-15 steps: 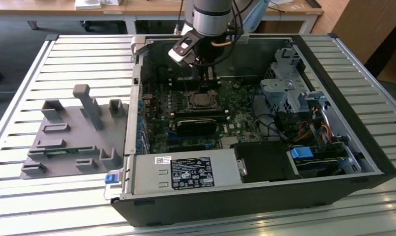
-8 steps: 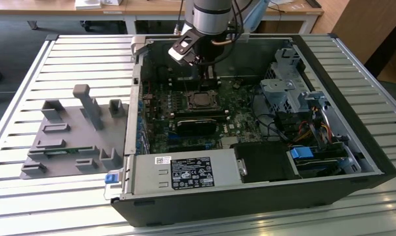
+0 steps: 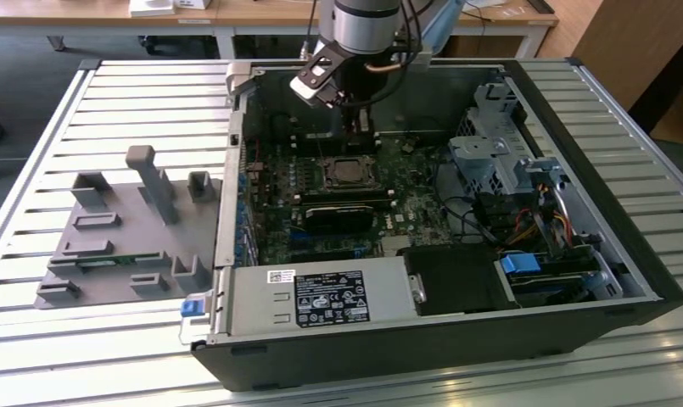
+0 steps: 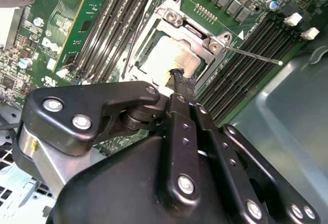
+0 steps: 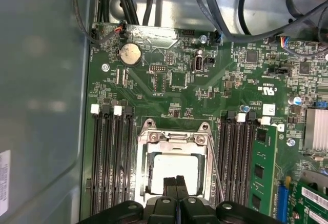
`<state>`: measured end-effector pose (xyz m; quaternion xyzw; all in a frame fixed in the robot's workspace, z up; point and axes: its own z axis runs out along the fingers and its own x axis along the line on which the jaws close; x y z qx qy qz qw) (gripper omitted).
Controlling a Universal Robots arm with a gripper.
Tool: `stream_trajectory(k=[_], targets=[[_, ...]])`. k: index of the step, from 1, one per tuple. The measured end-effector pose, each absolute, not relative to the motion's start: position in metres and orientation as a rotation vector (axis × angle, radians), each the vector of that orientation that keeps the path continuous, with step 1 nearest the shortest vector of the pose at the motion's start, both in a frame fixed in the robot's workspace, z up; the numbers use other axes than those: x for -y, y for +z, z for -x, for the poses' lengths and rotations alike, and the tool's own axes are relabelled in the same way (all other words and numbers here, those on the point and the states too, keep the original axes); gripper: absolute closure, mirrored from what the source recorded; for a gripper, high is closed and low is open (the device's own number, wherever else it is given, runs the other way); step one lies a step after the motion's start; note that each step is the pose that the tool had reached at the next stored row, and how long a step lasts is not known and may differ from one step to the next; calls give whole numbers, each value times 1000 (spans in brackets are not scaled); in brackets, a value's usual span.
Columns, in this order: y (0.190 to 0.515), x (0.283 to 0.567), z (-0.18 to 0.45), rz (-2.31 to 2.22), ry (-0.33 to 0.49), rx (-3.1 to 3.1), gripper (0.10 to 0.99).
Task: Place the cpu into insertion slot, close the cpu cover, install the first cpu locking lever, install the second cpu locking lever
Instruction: 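Install the first cpu locking lever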
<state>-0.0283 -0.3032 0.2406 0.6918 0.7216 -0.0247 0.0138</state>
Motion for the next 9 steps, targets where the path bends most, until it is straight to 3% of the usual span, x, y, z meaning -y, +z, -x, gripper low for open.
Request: stream_trajectory(k=[9], targets=[[259,303,28,-2154,-77,-2247,980]])
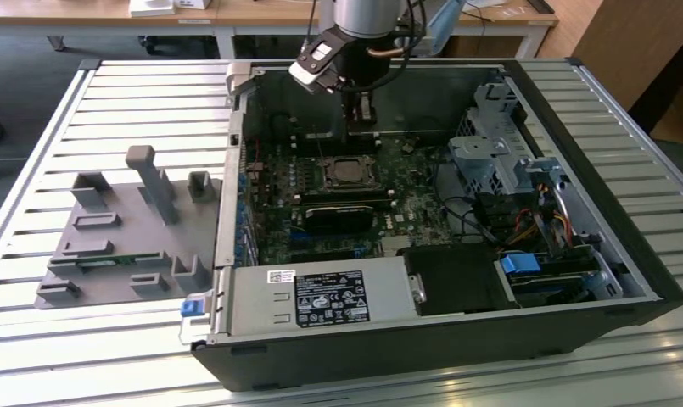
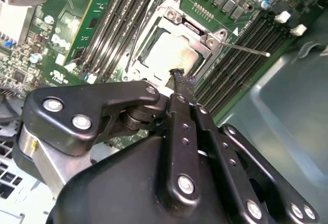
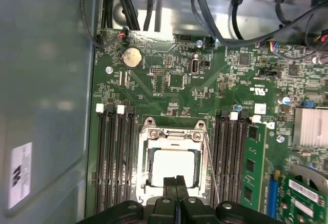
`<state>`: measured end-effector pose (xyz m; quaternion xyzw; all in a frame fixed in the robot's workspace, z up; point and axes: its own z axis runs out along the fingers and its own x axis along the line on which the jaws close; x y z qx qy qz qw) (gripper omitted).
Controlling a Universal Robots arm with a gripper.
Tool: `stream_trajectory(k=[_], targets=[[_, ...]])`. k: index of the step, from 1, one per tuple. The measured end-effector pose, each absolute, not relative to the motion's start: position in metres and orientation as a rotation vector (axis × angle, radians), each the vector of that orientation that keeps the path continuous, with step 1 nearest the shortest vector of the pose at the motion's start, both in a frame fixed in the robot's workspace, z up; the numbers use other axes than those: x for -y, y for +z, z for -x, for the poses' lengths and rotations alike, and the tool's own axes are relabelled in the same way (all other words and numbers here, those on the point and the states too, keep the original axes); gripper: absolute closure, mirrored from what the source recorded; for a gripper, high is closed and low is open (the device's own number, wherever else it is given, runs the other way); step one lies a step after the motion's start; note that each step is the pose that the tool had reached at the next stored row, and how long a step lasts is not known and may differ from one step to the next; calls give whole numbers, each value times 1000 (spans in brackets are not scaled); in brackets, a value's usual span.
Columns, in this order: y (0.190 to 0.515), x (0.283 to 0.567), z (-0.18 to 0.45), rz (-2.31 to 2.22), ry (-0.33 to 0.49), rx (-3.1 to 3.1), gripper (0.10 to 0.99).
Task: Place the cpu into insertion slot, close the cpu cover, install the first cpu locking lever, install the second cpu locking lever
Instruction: 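Install the first cpu locking lever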
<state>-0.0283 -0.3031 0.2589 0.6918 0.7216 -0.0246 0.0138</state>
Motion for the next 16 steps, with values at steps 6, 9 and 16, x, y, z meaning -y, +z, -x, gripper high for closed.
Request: stream_trajectory(k=[6,9,16], targets=[[267,303,28,-2136,-76,-2264,980],[267,303,28,-2075,-75,-2319,980],[267,303,28,-1945,-72,-2426,980]])
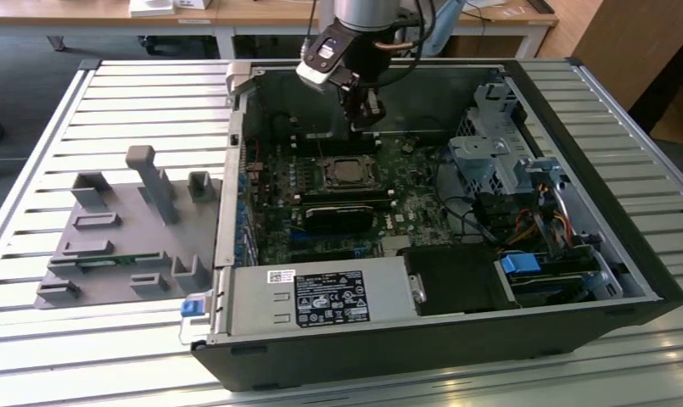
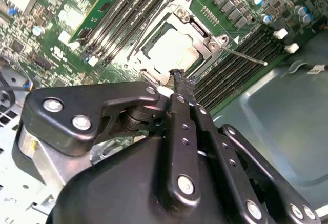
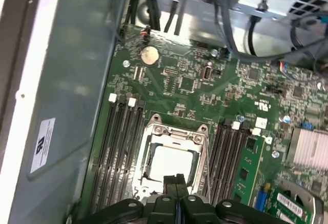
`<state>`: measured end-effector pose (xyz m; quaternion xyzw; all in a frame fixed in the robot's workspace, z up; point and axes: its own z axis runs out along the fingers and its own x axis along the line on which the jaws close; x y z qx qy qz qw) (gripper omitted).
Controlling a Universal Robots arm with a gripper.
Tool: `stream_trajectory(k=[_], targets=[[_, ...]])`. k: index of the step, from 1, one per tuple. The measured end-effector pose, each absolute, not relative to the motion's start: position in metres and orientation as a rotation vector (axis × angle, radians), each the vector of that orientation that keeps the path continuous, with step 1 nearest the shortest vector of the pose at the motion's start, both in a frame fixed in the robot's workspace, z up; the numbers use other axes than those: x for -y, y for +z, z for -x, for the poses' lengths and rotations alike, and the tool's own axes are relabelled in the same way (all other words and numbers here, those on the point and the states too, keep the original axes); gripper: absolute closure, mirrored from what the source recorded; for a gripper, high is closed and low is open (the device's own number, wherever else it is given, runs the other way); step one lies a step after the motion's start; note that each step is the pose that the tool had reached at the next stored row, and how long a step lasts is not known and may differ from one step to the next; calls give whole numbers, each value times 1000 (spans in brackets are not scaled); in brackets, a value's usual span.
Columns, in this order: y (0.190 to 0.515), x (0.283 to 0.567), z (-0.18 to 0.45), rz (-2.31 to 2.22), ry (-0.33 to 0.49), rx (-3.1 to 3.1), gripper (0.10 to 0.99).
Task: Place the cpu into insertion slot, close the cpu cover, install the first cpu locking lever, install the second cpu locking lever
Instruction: 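Install the first cpu locking lever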
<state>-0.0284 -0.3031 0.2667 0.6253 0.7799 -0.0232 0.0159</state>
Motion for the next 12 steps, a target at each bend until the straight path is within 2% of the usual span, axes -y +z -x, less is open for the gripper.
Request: stream_trajectory(k=[12], targets=[[267,303,28,-1725,-68,-2582,980]])
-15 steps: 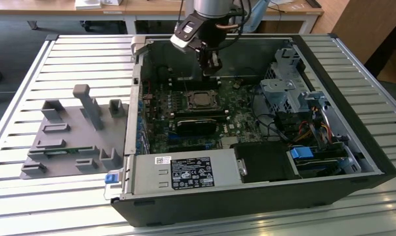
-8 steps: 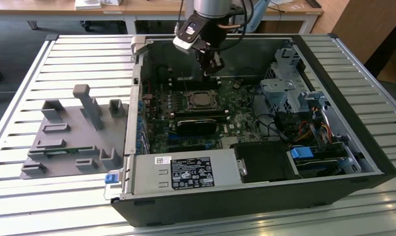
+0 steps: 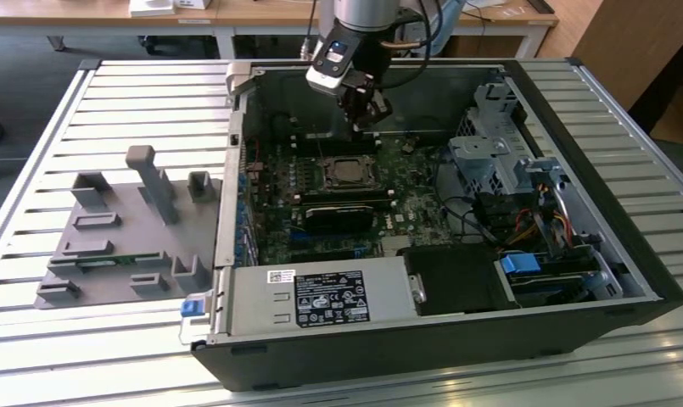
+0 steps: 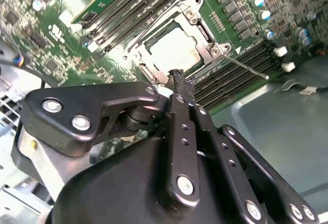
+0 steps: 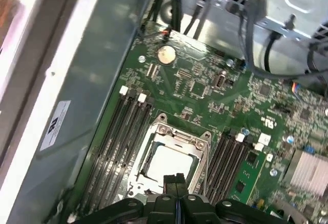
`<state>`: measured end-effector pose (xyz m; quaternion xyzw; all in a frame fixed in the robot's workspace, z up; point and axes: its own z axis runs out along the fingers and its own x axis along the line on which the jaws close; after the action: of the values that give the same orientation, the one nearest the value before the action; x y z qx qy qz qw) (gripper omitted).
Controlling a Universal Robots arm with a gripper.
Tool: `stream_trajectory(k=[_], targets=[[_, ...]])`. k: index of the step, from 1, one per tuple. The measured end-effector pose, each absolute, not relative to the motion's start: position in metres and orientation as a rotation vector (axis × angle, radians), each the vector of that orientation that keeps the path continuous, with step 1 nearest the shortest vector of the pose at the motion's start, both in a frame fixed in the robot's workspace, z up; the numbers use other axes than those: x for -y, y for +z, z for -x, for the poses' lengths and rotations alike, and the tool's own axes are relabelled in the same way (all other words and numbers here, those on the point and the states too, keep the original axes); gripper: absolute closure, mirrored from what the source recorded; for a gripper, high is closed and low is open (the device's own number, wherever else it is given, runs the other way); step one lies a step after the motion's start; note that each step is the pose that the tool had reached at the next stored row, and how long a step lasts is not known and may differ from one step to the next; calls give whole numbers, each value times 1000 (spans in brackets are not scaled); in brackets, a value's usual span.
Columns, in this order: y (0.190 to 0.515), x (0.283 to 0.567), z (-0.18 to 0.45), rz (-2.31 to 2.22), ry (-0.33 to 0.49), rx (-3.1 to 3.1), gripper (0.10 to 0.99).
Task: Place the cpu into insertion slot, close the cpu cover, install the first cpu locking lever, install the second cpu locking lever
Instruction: 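Install the first cpu locking lever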
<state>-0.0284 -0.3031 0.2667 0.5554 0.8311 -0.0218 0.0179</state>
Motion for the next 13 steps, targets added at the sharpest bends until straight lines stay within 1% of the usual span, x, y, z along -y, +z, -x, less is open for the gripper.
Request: stream_trajectory(k=[13], targets=[[267,303,28,-1428,-61,-2753,980]])
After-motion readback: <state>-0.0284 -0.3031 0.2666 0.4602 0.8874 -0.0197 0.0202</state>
